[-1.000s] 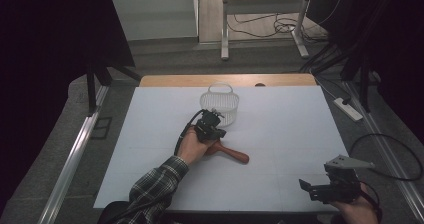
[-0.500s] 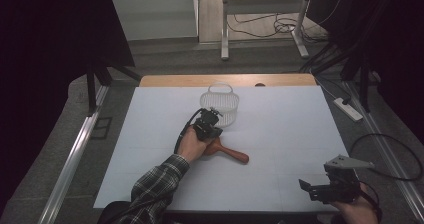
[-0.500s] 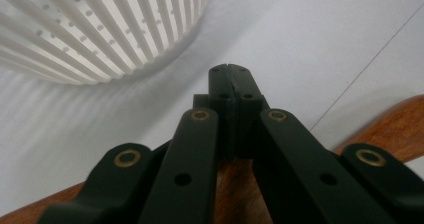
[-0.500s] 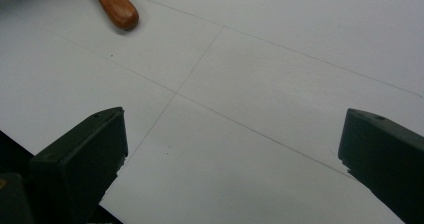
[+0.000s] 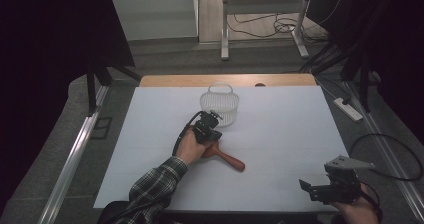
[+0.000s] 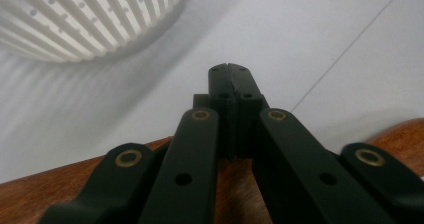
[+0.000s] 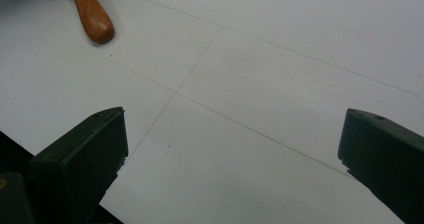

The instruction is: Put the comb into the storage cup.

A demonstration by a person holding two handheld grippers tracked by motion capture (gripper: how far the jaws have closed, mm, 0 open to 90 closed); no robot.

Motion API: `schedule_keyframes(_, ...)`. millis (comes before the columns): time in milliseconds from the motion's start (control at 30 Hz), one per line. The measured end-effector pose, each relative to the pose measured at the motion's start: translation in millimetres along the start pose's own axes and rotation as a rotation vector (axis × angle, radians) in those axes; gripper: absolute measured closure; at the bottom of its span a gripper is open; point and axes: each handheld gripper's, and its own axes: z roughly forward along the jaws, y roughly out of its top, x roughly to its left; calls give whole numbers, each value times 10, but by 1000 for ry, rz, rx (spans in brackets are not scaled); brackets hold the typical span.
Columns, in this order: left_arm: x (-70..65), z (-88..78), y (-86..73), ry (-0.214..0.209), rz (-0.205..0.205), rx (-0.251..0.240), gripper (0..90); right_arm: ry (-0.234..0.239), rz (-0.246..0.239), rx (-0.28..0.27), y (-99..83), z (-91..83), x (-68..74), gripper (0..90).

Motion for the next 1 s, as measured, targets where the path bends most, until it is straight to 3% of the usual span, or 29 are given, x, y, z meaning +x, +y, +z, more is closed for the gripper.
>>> schedule_keyframes(500,-67,-109,-173,-25,2,3,895,-2,-1,-1,-2,-2,1,0)
schedule_keyframes(1000,-330,-71,-287,-57,29,24,895,-2,-2,-2,0,-3,3,0)
